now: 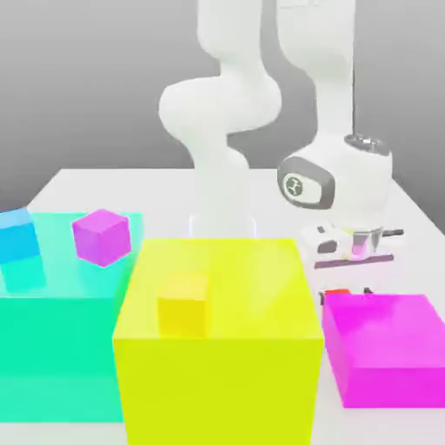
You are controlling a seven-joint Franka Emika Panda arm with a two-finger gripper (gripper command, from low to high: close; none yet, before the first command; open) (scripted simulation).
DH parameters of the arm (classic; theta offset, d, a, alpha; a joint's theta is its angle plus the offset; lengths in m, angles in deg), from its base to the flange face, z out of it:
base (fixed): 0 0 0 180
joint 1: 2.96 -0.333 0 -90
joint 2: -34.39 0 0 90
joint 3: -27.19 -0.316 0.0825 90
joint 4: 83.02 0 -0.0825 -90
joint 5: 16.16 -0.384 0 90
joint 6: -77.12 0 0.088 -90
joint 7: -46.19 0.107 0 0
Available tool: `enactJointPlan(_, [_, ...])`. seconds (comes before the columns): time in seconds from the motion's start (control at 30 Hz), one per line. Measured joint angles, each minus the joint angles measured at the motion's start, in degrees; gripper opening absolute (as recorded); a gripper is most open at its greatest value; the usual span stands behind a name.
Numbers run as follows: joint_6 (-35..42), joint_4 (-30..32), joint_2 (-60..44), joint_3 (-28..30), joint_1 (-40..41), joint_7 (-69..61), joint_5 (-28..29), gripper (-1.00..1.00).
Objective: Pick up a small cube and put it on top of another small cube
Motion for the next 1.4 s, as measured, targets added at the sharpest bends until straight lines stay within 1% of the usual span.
enactJointPlan(0.03, [-1.11,-0.1,-1.25,1.61,-1.92,-0.24,-0.61,0.0])
enactJointPlan(0.07, [-1.91,-0.18,-2.17,2.79,-3.2,-0.05,-0.59,-1.0])
enactJointPlan(0.3, [-2.05,-0.2,-2.23,3.14,-3.56,0.11,-0.46,-1.0])
enactJointPlan(0.4, [0.53,0.13,0.79,-0.66,0.4,-0.86,-1.09,-1.0])
enactJointPlan(0.47, [2.59,0.55,3.26,-4.37,3.69,-2.6,-3.17,-1.0])
enactJointPlan(0.57, [5.7,1.35,7.17,-9.03,6.75,-6.9,-9.09,-1.0])
enactJointPlan(0.63, [7.8,1.93,9.83,-10.34,6.61,-9.61,-13.08,-1.0])
enactJointPlan(0.7, [9.89,2.55,12.48,-10.47,5.66,-11.46,-16.0,-1.0])
enactJointPlan(0.8, [12.94,2.88,16.19,-10.34,4.92,-13.02,-17.64,-1.0])
enactJointPlan(0.87, [16.74,0.35,17.82,-10.35,4.49,-15.37,-16.87,-1.0])
enactJointPlan(0.97, [23.51,-5.11,19.14,-8.31,5.78,-20.95,-15.13,-1.0])
enactJointPlan(1.13, [33.34,-13.8,20.04,-2.56,10.09,-31.51,-13.28,-1.0])
enactJointPlan(1.4, [48.34,-27.33,21.17,7.21,17.3,-49.56,-12.25,-1.0])
